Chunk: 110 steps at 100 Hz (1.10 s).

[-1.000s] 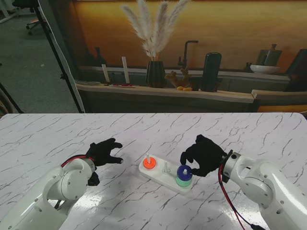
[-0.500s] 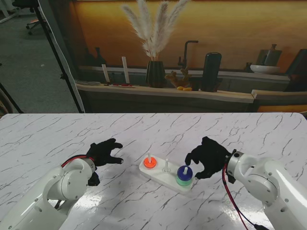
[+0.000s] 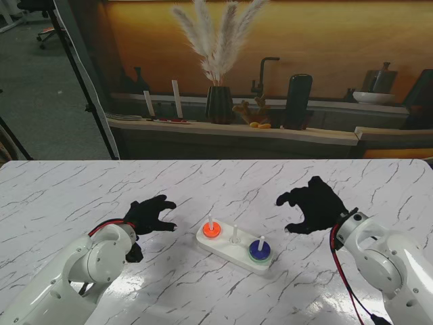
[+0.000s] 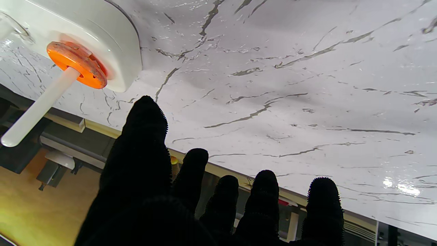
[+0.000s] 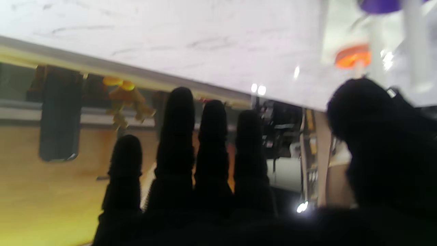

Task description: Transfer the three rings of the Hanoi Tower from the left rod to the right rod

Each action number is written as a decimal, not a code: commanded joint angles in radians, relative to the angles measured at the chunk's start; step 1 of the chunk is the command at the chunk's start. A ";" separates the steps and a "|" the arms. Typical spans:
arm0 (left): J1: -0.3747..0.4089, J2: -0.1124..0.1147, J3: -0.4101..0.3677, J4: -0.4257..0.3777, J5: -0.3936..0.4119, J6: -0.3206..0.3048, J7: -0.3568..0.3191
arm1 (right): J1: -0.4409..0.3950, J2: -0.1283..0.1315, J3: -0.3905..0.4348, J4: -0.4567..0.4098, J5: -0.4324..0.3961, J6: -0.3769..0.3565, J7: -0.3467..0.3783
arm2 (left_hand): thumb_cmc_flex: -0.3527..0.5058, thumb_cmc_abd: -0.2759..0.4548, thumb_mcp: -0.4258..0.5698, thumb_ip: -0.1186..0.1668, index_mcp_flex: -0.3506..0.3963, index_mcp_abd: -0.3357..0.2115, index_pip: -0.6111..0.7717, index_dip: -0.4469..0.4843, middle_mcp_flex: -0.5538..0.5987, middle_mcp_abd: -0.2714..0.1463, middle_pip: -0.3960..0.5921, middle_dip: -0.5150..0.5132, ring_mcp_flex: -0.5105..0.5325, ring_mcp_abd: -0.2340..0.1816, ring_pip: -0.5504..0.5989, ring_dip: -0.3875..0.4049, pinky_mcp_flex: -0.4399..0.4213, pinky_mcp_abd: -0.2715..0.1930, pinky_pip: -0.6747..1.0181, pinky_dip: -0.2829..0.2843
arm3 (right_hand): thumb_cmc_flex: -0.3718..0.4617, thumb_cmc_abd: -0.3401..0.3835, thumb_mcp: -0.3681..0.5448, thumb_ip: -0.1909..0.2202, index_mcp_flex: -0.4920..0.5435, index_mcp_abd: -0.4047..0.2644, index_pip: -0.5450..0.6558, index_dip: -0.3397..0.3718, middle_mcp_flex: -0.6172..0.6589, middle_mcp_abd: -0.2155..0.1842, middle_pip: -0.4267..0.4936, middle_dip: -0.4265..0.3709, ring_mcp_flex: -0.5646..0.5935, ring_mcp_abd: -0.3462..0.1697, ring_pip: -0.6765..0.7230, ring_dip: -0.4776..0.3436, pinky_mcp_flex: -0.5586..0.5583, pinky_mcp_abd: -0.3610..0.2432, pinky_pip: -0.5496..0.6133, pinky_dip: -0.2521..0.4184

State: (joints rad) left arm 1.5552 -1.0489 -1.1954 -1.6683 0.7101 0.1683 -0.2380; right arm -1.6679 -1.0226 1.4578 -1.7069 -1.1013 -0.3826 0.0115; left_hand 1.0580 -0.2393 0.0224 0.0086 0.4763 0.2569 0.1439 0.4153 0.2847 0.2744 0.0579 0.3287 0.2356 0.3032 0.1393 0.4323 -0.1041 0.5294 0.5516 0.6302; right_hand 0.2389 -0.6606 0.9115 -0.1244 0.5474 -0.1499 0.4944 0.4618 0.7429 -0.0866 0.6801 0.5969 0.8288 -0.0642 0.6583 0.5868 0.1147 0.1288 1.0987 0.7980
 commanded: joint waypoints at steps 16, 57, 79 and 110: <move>0.009 -0.013 0.015 0.009 -0.034 -0.056 0.024 | -0.023 -0.047 0.019 0.081 0.114 0.062 -0.169 | -0.013 0.012 -0.029 0.012 -0.008 -0.009 0.000 0.003 -0.001 0.009 -0.014 -0.010 -0.024 0.008 -0.017 -0.003 -0.011 0.000 -0.030 0.012 | -0.054 -0.023 0.041 0.032 -0.014 0.008 0.005 0.024 -0.018 0.014 -0.095 -0.095 -0.031 0.043 -0.164 -0.080 -0.025 0.292 -0.067 -0.075; 0.026 -0.035 0.054 0.026 -0.086 -0.142 0.143 | -0.023 -0.077 0.031 0.144 0.253 0.172 -0.224 | -0.016 -0.062 -0.019 0.027 -0.038 -0.050 0.005 0.022 -0.004 0.010 -0.012 -0.005 -0.008 0.008 -0.006 0.005 -0.002 0.010 0.005 0.025 | -0.058 -0.016 0.036 0.031 -0.041 0.004 -0.006 -0.002 -0.039 -0.006 -0.197 -0.169 -0.079 0.074 -0.338 -0.151 -0.056 0.307 -0.125 -0.175; -0.003 -0.048 0.116 0.072 -0.101 -0.158 0.200 | -0.003 -0.094 0.022 0.177 0.332 0.218 -0.247 | -0.018 -0.100 -0.004 0.035 -0.037 -0.069 0.012 0.033 -0.002 0.004 -0.010 -0.002 -0.002 0.008 0.001 0.011 -0.002 0.015 0.025 0.032 | -0.052 -0.016 0.035 0.032 -0.048 0.004 -0.009 -0.010 -0.044 -0.009 -0.222 -0.191 -0.092 0.078 -0.371 -0.166 -0.066 0.308 -0.135 -0.200; -0.041 -0.050 0.175 0.112 -0.118 -0.180 0.201 | -0.001 -0.096 0.028 0.186 0.347 0.225 -0.246 | -0.028 -0.145 0.034 0.047 -0.079 -0.063 -0.006 0.033 -0.029 0.004 -0.016 -0.004 -0.011 0.003 -0.001 0.014 -0.010 0.012 0.032 0.030 | -0.051 -0.012 0.030 0.033 -0.042 0.004 -0.001 -0.012 -0.034 -0.002 -0.209 -0.191 -0.082 0.076 -0.361 -0.159 -0.071 0.309 -0.129 -0.209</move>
State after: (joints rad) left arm 1.5159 -1.0895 -1.0304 -1.5643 0.6036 0.0176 -0.0206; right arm -1.6625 -1.1114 1.4872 -1.5232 -0.7581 -0.1612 -0.2364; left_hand 1.0459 -0.3401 0.0373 0.0087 0.4352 0.2106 0.1437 0.4325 0.2847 0.2748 0.0579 0.3287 0.2357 0.3035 0.1393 0.4340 -0.1031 0.5294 0.5560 0.6460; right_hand 0.2092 -0.6646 0.9431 -0.1244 0.5321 -0.1499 0.4981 0.4647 0.7313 -0.0767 0.4665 0.4135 0.7470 0.0094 0.3068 0.4333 0.0653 0.1387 0.9739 0.5979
